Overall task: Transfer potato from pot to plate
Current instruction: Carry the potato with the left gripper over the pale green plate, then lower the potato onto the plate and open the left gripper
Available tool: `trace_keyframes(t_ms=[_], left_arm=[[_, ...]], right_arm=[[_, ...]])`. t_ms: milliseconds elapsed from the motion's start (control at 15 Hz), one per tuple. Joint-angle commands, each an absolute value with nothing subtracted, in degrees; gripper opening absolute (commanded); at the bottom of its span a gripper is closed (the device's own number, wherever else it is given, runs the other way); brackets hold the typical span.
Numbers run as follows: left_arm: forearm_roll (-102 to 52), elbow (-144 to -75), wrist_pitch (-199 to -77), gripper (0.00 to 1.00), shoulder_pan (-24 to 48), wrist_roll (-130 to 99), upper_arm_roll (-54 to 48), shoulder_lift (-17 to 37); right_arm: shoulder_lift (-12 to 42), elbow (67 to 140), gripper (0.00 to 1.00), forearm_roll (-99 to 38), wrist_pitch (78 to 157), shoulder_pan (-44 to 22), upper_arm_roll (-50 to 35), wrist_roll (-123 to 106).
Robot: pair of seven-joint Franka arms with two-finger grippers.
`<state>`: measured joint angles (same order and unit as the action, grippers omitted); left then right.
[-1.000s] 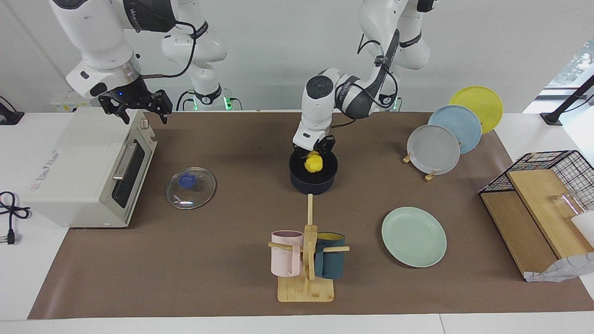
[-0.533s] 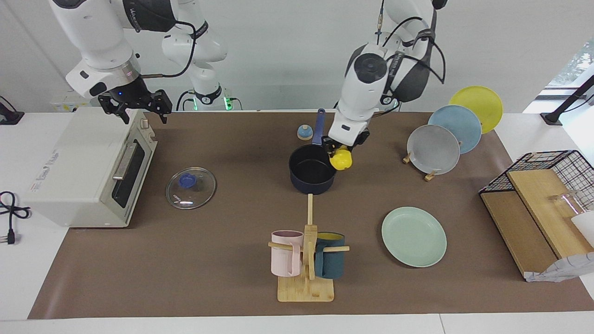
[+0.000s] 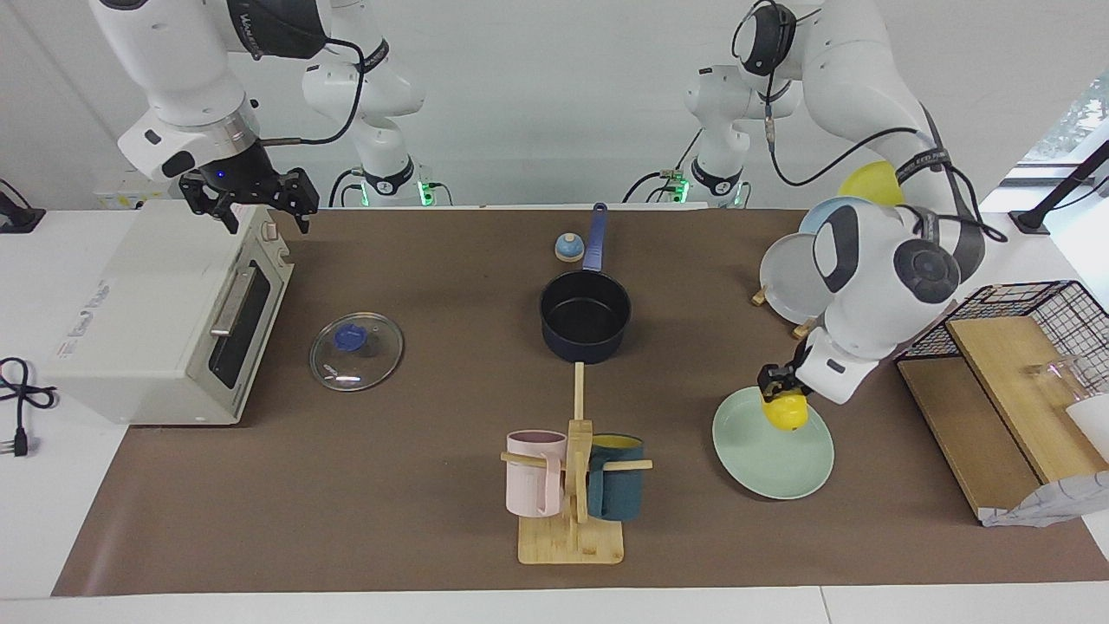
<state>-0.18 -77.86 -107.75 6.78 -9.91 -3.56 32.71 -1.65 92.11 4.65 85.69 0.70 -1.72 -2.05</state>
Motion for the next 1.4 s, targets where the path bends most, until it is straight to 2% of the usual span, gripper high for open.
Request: trace_keyframes(t_ms=[0,200,400,467,533,733,1133,1333], left_arm=[[2.28,-75.32,-111.35,0.0,5.98,-6.87,-3.96,37.0],[2.72,-80.32,-113.2,0.0,5.8,-6.15,-3.96,35.34],[2.72,-81.65,-113.55,0.0,5.54,-5.28,-3.96,34.81],[2.72,-81.91,-113.55,0.14,5.54,-3.97,-3.96,34.72],[2.64,-81.65,-113.55,0.99,5.89,-3.17,-3.96,34.72],[2.29,-80.86,-112.77,1.0,5.45,-3.25,-3.95,32.19],[-0.26,-81.04,-100.39,1.0,3.7,-6.76,-3.78,18.13],[-0.18,-83.05,-93.54,1.0,3.17,-6.59,-3.78,9.7]], right_arm=[[-1.05,91.23,1.0,3.25,86.13,1.05,-1.67,-1.76],[-1.05,91.23,1.0,3.25,86.83,1.14,-1.67,-1.76],[-1.05,91.23,1.0,3.25,86.84,1.14,-1.67,-1.76],[-1.05,91.23,1.0,3.25,86.84,1.14,-1.58,-1.76],[-1.05,91.32,1.0,3.25,86.84,1.14,-1.58,-1.76],[-1.05,91.23,1.0,3.34,86.49,1.05,-1.58,-1.76],[-1.14,91.23,1.0,-1.05,84.29,1.23,-0.8,-2.02],[-1.23,91.23,1.0,1.22,84.99,0.88,-0.7,-2.64]])
